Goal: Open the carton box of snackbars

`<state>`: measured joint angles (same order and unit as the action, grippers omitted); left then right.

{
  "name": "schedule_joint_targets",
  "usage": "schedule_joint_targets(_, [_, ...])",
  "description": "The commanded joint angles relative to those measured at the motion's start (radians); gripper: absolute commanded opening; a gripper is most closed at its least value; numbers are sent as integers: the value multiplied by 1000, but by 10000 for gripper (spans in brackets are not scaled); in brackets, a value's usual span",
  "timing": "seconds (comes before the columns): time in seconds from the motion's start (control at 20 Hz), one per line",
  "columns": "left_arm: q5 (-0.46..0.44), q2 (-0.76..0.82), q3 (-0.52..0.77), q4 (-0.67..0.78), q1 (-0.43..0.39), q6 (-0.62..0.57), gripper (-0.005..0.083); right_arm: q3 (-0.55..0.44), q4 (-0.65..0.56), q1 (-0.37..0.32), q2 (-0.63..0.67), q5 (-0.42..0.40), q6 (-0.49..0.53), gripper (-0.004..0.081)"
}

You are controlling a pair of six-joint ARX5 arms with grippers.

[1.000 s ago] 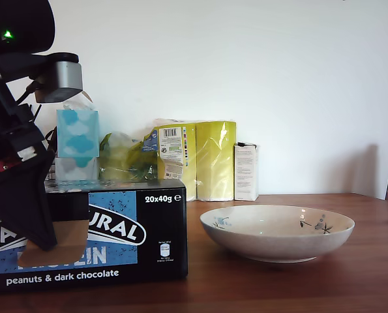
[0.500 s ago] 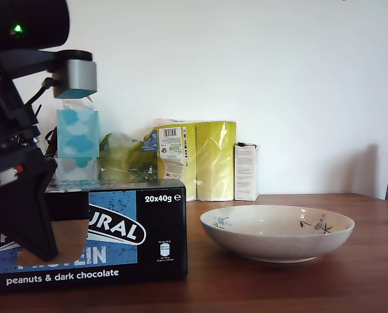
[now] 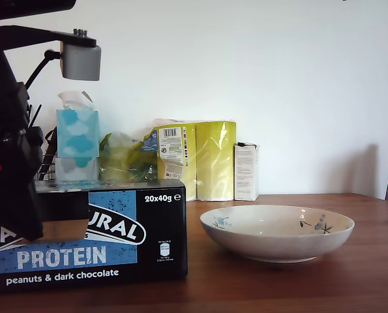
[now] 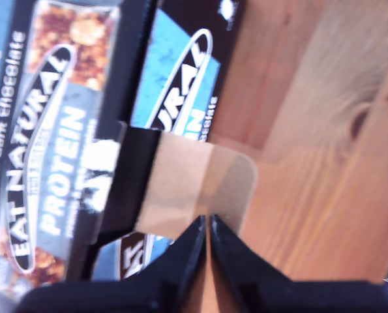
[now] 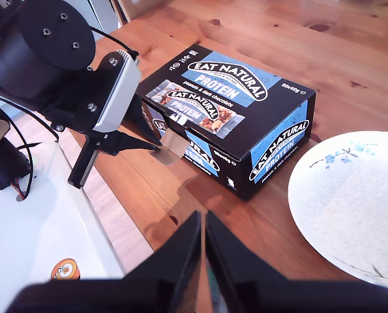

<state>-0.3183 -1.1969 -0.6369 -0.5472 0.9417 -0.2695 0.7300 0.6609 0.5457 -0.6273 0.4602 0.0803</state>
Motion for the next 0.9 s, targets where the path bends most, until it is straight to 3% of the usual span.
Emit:
schedule_joint_targets(0.0, [-23, 31, 6, 2, 3, 9, 382, 0, 3, 4, 2, 0, 8, -13])
schedule_joint_targets(0.2, [-65, 103, 6, 17, 4, 4, 379, 0, 15, 4, 2, 0, 26, -13])
schedule_joint_targets(0.4, [-20, 131, 6, 63, -3, -100, 380, 0, 16, 4, 2, 0, 30, -13])
schedule_joint_targets(0.85, [36, 110, 6, 151, -103, -297, 380, 0, 16, 4, 2, 1, 48, -13])
